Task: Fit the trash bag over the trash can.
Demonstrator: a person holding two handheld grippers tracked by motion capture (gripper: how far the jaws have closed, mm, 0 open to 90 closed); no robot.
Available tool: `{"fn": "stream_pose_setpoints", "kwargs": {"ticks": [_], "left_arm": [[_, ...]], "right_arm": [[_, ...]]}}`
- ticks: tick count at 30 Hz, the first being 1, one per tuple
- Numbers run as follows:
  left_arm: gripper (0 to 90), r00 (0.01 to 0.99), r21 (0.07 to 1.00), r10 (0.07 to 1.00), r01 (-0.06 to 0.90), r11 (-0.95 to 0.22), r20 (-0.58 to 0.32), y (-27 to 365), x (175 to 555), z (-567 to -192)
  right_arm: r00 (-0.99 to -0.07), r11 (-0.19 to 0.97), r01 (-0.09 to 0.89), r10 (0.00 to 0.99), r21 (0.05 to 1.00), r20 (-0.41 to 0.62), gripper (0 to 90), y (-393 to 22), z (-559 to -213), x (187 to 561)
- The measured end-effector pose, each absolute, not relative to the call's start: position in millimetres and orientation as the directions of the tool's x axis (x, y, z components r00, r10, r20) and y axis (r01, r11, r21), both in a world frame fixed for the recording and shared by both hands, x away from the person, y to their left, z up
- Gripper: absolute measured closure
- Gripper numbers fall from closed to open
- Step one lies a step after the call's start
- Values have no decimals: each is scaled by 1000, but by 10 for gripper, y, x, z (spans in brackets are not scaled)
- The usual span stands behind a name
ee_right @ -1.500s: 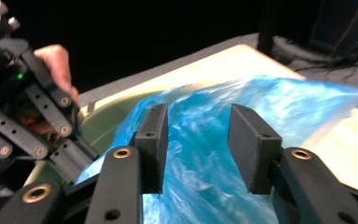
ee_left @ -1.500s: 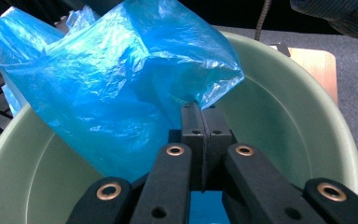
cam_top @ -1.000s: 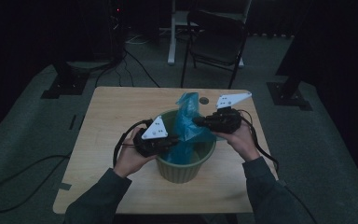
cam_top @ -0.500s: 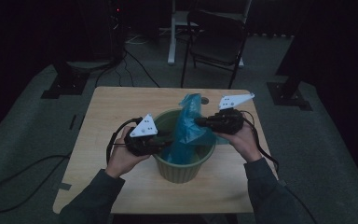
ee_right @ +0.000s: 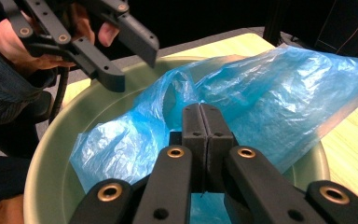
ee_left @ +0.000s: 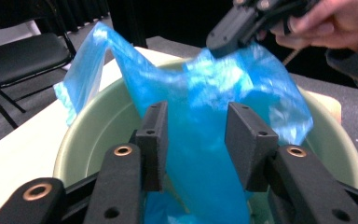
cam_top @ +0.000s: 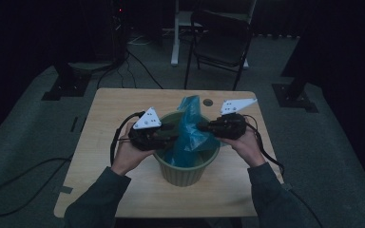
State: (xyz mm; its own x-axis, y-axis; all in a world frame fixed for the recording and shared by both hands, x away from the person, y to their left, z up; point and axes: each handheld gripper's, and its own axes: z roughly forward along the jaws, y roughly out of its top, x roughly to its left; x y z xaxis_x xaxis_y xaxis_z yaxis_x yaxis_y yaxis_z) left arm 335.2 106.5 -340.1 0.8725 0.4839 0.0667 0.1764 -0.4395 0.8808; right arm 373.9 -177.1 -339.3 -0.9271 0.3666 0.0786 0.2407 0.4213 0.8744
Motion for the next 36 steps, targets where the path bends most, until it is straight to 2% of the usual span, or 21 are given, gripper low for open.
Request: {"fn": "stream_pose_setpoints", "kwargs": {"ticks": [6, 9, 11, 18, 20, 25, 36], "left_arm": [[524, 878, 885, 476, 179, -430, 54, 950, 3375, -3397], [519, 879, 885, 475, 191, -425, 39, 906, 3395, -3410], [541, 879, 880, 476, 191, -435, 45, 888, 3394, -3418], [835, 875, 860, 476, 171, -480, 92, 839, 3346, -3456], [871, 873, 858, 476, 163, -487, 105, 840, 3323, -3456], [883, 871, 858, 476, 153, -491, 117, 907, 3245, -3465], [888, 855, 872, 513, 186, -452, 83, 1213, 3117, -3518]], "right_arm": [[-932, 422, 227, 355, 878, 70, 899, -1735, -3414, 3701], [-935, 420, 225, 348, 879, 72, 899, -1718, -3424, 3682], [-936, 421, 222, 345, 880, 71, 899, -1713, -3428, 3676], [-940, 423, 213, 334, 881, 67, 899, -1714, -3430, 3625], [-940, 424, 209, 335, 881, 61, 899, -1717, -3429, 3612], [-938, 431, 209, 342, 878, 56, 899, -1768, -3434, 3581], [-929, 448, 223, 366, 866, 50, 899, -1920, -3477, 3488]]}}
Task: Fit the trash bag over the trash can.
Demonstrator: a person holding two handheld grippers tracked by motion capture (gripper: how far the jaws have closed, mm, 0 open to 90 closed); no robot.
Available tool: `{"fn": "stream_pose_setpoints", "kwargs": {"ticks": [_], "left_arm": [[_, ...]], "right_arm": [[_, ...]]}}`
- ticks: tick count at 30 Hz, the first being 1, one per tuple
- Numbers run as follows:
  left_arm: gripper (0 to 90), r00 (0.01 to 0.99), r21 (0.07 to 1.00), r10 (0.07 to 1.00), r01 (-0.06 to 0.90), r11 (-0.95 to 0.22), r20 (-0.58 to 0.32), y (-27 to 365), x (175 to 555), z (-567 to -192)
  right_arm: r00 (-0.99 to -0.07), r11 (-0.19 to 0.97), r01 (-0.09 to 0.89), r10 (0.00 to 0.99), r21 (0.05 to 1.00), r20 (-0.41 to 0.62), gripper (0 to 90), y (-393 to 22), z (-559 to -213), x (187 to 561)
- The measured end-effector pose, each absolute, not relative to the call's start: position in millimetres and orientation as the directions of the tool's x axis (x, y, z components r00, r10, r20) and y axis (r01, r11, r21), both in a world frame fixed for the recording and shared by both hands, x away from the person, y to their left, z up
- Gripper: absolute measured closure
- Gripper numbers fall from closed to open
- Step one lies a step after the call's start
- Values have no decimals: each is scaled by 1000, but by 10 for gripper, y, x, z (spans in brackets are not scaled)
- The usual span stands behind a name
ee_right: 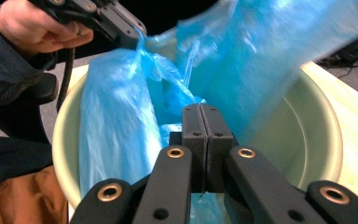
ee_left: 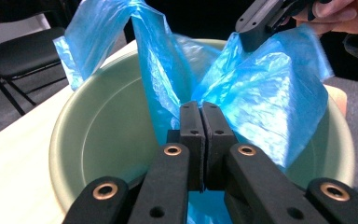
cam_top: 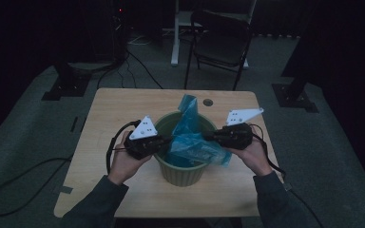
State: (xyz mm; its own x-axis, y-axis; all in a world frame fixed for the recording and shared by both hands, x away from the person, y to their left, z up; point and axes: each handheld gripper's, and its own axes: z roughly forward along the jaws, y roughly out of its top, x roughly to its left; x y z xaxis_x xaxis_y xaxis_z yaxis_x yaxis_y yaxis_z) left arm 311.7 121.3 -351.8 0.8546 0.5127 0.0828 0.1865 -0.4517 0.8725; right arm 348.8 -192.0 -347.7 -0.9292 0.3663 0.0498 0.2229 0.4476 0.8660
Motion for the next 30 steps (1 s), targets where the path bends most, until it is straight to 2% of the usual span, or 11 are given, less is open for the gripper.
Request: {"fn": "stream_pose_setpoints", "kwargs": {"ticks": [13, 26, 30], "left_arm": [[893, 834, 873, 548, 213, -438, 71, 1501, 2912, -3621], [899, 800, 881, 600, 303, -363, -29, 1876, 2838, -3800], [899, 800, 884, 599, 298, -360, -25, 1896, 2833, -3802]], "right_arm": [[-913, 450, 244, 405, 859, 47, 899, -2180, -3541, 3350], [-894, 449, 278, 444, 849, 58, 899, -2427, -3627, 3234], [-893, 445, 281, 446, 850, 61, 898, -2439, -3631, 3238]]}}
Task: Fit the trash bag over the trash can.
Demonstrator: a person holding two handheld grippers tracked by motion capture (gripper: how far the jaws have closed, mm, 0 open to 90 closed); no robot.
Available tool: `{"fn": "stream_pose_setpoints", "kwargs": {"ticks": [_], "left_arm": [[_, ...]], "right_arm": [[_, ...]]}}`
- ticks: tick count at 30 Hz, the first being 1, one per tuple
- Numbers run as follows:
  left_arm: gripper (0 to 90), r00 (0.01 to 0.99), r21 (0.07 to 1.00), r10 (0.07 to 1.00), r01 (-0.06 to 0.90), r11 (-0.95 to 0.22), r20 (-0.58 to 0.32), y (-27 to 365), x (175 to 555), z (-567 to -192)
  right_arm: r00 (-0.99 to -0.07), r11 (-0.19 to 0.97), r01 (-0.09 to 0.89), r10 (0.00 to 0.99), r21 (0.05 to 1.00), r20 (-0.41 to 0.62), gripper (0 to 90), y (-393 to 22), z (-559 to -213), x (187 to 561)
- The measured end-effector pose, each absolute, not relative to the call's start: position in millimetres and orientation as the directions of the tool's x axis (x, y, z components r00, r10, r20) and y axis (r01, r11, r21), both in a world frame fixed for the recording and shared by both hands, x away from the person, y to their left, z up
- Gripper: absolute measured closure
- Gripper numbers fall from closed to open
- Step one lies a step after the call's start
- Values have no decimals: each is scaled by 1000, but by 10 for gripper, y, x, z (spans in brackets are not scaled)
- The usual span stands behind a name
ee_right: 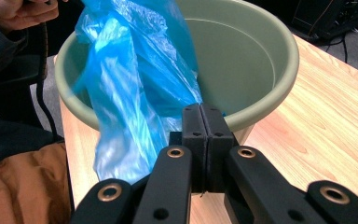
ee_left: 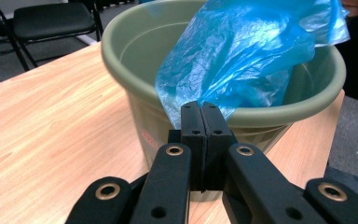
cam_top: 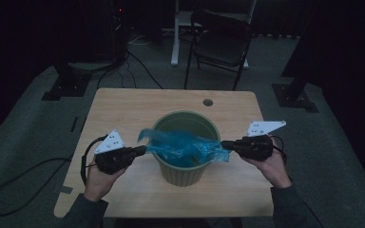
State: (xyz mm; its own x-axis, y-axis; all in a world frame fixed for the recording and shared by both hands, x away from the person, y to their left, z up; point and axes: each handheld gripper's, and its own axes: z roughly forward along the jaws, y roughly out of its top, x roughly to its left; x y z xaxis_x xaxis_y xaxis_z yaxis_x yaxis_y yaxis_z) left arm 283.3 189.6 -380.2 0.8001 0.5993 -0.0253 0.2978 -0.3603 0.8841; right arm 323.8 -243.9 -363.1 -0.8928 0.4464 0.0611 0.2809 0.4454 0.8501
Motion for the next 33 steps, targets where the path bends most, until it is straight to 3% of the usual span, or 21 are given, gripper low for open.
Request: {"fn": "stream_pose_setpoints", "kwargs": {"ticks": [2, 5, 20, 23, 29, 33], "left_arm": [[899, 809, 888, 587, 280, -364, -15, 1874, 2823, -3789], [898, 813, 888, 582, 271, -372, -4, 1836, 2823, -3780], [898, 819, 887, 574, 267, -376, -3, 1761, 2868, -3782], [898, 820, 887, 572, 267, -377, -3, 1755, 2878, -3783], [897, 820, 887, 573, 270, -376, -7, 1748, 2916, -3783], [896, 817, 886, 577, 275, -373, -10, 1764, 2953, -3779]], "right_arm": [[-897, 429, 271, 438, 862, 64, 775, -2428, -3587, 3248], [-900, 399, 253, 431, 881, 64, 702, -2395, -3487, 3264], [-946, 484, 205, 320, 851, 46, 594, -1914, -3440, 3369], [-949, 487, 204, 313, 849, 49, 595, -1893, -3452, 3384], [-944, 493, 209, 327, 844, 42, 821, -1866, -3471, 3431], [-921, 472, 233, 388, 850, 37, 900, -1895, -3456, 3482]]}}
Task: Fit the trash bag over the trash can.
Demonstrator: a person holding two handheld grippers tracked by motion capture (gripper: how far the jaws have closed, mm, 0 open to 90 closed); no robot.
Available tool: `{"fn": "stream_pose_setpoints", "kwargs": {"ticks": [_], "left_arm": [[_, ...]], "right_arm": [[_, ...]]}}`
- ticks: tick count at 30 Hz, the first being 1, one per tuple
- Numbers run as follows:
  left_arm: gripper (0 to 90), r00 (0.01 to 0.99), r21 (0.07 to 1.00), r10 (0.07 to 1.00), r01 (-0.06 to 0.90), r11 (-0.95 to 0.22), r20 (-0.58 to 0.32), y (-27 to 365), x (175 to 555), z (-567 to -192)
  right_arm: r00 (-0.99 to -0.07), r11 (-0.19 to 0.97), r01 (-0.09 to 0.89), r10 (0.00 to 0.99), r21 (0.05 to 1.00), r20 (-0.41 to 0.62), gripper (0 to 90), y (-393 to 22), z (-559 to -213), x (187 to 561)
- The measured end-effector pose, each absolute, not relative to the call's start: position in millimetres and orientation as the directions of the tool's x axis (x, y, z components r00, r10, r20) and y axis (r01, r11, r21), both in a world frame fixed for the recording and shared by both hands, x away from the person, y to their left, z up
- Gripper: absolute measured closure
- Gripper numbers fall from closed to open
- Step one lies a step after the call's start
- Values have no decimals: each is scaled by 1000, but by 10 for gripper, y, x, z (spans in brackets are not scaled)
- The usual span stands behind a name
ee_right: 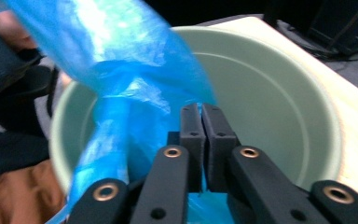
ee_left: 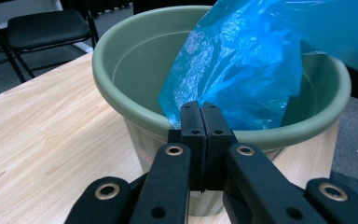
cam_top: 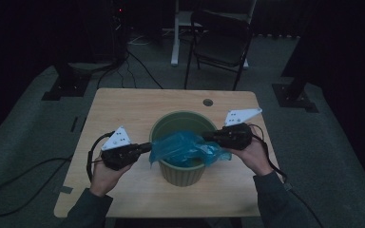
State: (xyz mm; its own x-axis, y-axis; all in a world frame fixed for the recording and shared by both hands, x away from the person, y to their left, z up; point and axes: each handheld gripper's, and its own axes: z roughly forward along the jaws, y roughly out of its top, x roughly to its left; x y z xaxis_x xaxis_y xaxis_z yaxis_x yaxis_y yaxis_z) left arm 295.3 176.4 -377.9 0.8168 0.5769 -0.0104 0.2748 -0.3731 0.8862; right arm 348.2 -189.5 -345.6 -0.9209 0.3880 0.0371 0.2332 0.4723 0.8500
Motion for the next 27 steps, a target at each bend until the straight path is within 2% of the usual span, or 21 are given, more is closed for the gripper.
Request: {"fn": "stream_pose_setpoints", "kwargs": {"ticks": [3, 8, 11, 14, 18, 21, 23, 25, 27], "left_arm": [[896, 814, 887, 581, 277, -370, -12, 1779, 2965, -3783], [896, 812, 887, 583, 280, -367, -15, 1797, 2971, -3785], [896, 811, 887, 585, 281, -367, -15, 1795, 2976, -3787], [895, 811, 886, 585, 281, -368, -15, 1785, 2976, -3785], [892, 814, 886, 580, 276, -373, -9, 1774, 2975, -3777], [891, 815, 887, 580, 275, -371, -10, 1773, 2976, -3772], [891, 816, 887, 578, 274, -372, -9, 1770, 2977, -3772], [891, 817, 887, 577, 273, -372, -9, 1772, 2977, -3772], [892, 816, 886, 578, 273, -375, -7, 1778, 2977, -3773]], "right_arm": [[-905, 450, 251, 424, 857, 43, 900, -1930, -3435, 3518], [-907, 441, 251, 418, 862, 51, 886, -1951, -3421, 3513], [-940, 448, 217, 334, 867, 62, 720, -1927, -3422, 3471], [-951, 457, 197, 305, 867, 55, 627, -1885, -3435, 3444], [-950, 503, 177, 313, 846, 13, 557, -1789, -3456, 3457], [-953, 527, 161, 302, 834, -6, 538, -1737, -3467, 3464], [-952, 546, 149, 304, 824, -30, 563, -1679, -3478, 3471], [-954, 558, 139, 297, 818, -40, 717, -1635, -3483, 3480], [-949, 559, 150, 313, 816, -40, 830, -1615, -3476, 3507]]}}
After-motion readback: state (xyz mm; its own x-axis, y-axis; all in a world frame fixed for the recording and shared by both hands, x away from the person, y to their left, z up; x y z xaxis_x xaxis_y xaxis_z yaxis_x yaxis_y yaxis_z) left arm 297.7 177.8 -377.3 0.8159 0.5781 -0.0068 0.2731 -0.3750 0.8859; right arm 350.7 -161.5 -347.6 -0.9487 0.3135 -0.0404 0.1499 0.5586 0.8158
